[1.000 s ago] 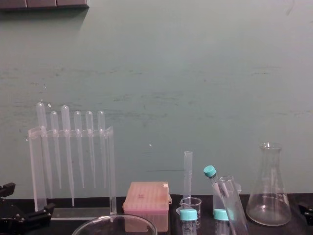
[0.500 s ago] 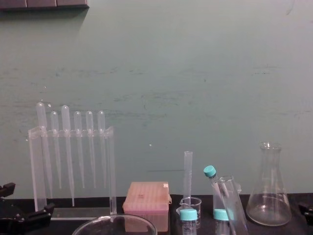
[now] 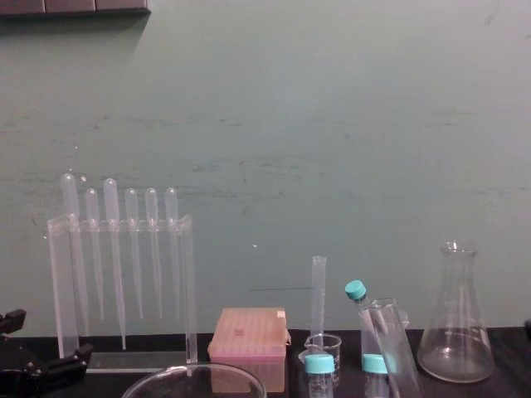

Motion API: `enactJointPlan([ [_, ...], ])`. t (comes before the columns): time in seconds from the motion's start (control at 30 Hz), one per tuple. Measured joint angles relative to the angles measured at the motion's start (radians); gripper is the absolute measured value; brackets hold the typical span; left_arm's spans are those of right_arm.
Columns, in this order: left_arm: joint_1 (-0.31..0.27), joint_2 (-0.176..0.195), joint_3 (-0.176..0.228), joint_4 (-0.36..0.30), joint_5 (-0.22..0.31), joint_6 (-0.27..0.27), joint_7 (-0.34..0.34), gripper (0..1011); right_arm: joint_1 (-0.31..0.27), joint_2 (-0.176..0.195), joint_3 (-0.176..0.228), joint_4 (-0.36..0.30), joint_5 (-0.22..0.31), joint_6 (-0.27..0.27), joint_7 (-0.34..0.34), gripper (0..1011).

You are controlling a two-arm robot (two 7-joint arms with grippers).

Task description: Hold the test tube with one hand and immerse one end into the beaker, then return it to the test tube rack.

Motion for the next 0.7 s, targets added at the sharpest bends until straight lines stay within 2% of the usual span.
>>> enactJointPlan([
  [0.17, 0.000, 0.000, 0.000, 0.000, 0.000, 0.000, 0.000, 1000, 0.005, 0.008, 0.041, -0.033, -0.018, -0.030, -0.013, 1003],
  [0.27, 0.000, 0.000, 0.000, 0.000, 0.000, 0.000, 0.000, 1000, 0.018, 0.009, 0.052, -0.046, -0.026, -0.044, -0.011, 1003],
  [0.47, 0.000, 0.000, 0.000, 0.000, 0.000, 0.000, 0.000, 1000, 0.083, 0.004, 0.065, -0.072, -0.017, -0.092, 0.063, 1003],
  [0.7, 0.000, 0.000, 0.000, 0.000, 0.000, 0.000, 0.000, 1000, 0.144, -0.023, 0.038, -0.116, 0.006, -0.137, 0.184, 1003],
])
